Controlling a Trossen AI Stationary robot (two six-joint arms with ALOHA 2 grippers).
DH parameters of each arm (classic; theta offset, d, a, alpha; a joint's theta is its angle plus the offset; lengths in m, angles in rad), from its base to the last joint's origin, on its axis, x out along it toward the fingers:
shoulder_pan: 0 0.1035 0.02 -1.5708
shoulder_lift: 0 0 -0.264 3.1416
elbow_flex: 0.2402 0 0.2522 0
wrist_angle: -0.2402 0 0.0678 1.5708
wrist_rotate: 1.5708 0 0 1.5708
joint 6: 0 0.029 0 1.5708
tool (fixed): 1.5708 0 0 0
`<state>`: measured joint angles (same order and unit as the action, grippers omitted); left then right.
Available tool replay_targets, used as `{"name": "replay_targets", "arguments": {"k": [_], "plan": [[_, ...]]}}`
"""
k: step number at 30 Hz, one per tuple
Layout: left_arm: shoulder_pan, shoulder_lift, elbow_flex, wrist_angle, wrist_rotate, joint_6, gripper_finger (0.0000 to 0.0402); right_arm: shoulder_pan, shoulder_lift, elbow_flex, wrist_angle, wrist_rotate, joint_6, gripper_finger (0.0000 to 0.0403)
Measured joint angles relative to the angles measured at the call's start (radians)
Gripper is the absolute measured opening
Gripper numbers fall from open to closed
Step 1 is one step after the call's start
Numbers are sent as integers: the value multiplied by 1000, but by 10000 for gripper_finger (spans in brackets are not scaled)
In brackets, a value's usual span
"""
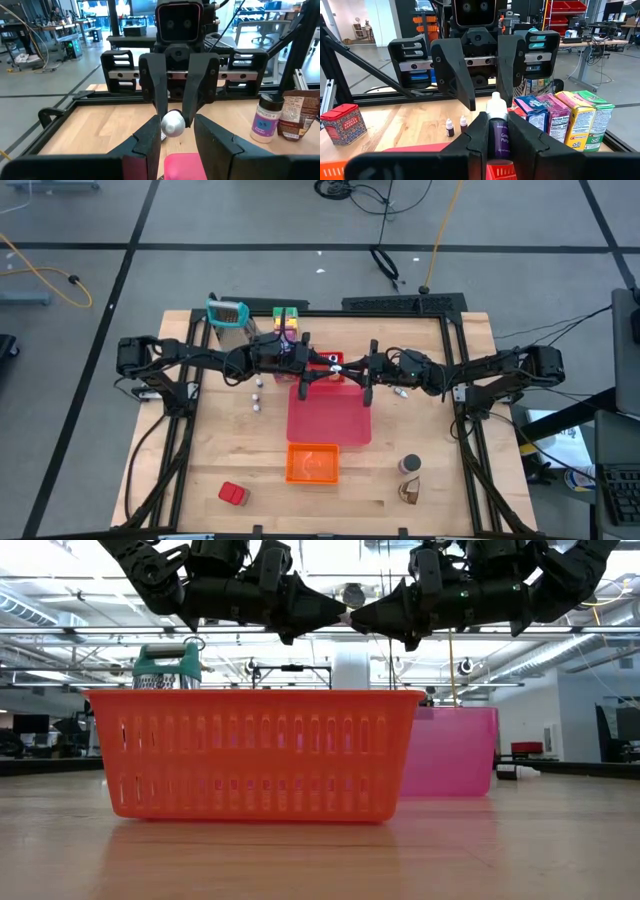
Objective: Pick & Place Kitchen Items
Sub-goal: Put the violet food coloring bottle into the red bin
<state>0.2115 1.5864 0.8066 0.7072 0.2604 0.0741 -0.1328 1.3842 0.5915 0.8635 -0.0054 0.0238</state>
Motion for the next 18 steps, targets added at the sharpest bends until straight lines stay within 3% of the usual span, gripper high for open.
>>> {"name": "replay_targets", "arguments": {"k": [18], "plan": [[-4, 32, 1, 55, 0, 9, 115, 0, 0, -1, 0, 0, -2, 45]]}}
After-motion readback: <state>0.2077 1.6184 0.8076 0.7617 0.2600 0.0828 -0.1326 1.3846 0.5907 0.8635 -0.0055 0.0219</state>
